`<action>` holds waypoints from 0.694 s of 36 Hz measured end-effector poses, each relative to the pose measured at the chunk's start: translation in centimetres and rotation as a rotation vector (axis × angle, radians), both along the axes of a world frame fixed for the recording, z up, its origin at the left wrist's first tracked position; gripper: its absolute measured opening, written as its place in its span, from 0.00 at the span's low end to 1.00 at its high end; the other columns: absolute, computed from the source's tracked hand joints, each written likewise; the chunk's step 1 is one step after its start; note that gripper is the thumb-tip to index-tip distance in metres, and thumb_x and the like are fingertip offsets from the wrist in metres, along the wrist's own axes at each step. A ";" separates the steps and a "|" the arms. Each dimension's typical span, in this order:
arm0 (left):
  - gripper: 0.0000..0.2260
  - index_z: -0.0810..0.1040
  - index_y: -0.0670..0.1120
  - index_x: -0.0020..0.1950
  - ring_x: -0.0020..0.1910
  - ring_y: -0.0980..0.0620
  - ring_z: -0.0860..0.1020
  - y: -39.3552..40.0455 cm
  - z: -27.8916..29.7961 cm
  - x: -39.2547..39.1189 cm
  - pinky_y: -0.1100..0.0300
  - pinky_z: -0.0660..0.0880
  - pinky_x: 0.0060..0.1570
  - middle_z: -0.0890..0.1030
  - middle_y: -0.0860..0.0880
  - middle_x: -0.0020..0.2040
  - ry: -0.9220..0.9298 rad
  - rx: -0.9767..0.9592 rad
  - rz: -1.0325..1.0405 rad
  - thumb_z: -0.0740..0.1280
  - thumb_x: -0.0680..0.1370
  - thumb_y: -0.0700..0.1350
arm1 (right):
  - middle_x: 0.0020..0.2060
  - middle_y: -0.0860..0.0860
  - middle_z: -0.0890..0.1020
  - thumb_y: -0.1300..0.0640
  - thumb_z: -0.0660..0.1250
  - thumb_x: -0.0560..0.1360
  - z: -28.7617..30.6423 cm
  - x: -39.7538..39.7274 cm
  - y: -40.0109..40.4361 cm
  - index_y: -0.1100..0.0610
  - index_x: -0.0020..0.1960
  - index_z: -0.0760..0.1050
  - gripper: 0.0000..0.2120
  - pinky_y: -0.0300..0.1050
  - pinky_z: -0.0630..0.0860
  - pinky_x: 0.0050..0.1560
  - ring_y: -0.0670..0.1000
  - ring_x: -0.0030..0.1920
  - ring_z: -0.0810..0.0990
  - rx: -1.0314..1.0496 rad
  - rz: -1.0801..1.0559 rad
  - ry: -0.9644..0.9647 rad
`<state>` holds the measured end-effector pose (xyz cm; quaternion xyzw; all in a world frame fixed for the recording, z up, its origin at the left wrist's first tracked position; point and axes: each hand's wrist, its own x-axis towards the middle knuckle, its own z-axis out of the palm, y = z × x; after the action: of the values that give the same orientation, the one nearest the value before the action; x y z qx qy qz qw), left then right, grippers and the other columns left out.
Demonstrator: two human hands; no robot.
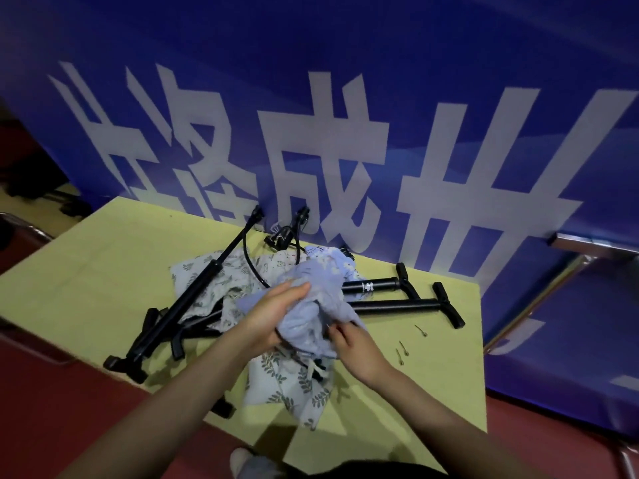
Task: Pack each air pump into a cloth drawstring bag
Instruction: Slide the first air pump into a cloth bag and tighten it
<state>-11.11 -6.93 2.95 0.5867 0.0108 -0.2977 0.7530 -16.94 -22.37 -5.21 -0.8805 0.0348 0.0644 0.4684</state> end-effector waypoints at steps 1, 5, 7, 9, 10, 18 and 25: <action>0.11 0.77 0.36 0.58 0.47 0.45 0.82 0.5 0.1 -0.1 0.54 0.78 0.52 0.83 0.38 0.52 -0.011 0.013 0.007 0.59 0.80 0.39 | 0.46 0.59 0.80 0.57 0.57 0.82 0.0 0.0 -0.3 0.60 0.49 0.76 0.11 0.42 0.62 0.41 0.56 0.48 0.77 -0.059 0.000 -0.011; 0.10 0.77 0.36 0.56 0.42 0.46 0.83 2.2 -0.3 -0.2 0.57 0.80 0.43 0.82 0.37 0.50 -0.038 0.094 0.069 0.60 0.81 0.37 | 0.46 0.60 0.82 0.54 0.59 0.81 0.7 -0.3 -1.1 0.61 0.52 0.78 0.12 0.46 0.63 0.38 0.60 0.46 0.78 -0.249 0.033 -0.078; 0.10 0.77 0.36 0.57 0.42 0.46 0.82 2.6 -0.6 -0.4 0.58 0.81 0.41 0.82 0.36 0.50 -0.051 0.134 0.100 0.60 0.81 0.37 | 0.44 0.60 0.82 0.54 0.60 0.80 1.3 -0.5 -1.3 0.59 0.50 0.78 0.11 0.47 0.63 0.37 0.60 0.45 0.78 -0.301 0.040 -0.117; 0.09 0.77 0.36 0.57 0.42 0.46 0.82 2.7 -0.7 -0.6 0.59 0.80 0.43 0.82 0.36 0.51 -0.087 0.195 0.128 0.59 0.81 0.37 | 0.43 0.59 0.82 0.54 0.60 0.80 1.8 -0.8 -1.4 0.58 0.47 0.77 0.10 0.47 0.62 0.36 0.60 0.44 0.78 -0.342 0.049 -0.134; 0.09 0.77 0.37 0.57 0.44 0.45 0.81 2.7 -0.8 -0.8 0.58 0.79 0.45 0.81 0.36 0.52 -0.104 0.232 0.140 0.59 0.81 0.37 | 0.42 0.59 0.81 0.54 0.60 0.79 2.0 -0.9 -1.5 0.58 0.46 0.76 0.09 0.47 0.62 0.36 0.60 0.43 0.77 -0.364 0.054 -0.133; 0.09 0.78 0.43 0.58 0.54 0.46 0.80 1.5 -1.5 -3.2 0.53 0.74 0.60 0.81 0.44 0.55 -0.228 0.471 0.029 0.60 0.82 0.42 | 0.48 0.49 0.83 0.55 0.64 0.76 2.2 -3.4 -2.1 0.52 0.50 0.80 0.07 0.44 0.69 0.40 0.54 0.48 0.79 -0.434 0.126 -0.134; 0.16 0.73 0.43 0.68 0.63 0.46 0.75 1.2 -3.9 -5.1 0.52 0.70 0.66 0.76 0.45 0.66 -0.234 0.665 -0.101 0.62 0.81 0.47 | 0.46 0.51 0.81 0.57 0.63 0.75 1.1 -5.6 -2.9 0.51 0.57 0.78 0.12 0.41 0.65 0.33 0.54 0.45 0.78 -0.466 0.178 -0.137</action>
<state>-16.19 -5.77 -0.99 0.8296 -0.0082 -0.2458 0.5013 -22.55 -25.30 -4.13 -0.9665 -0.0609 0.0358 0.2466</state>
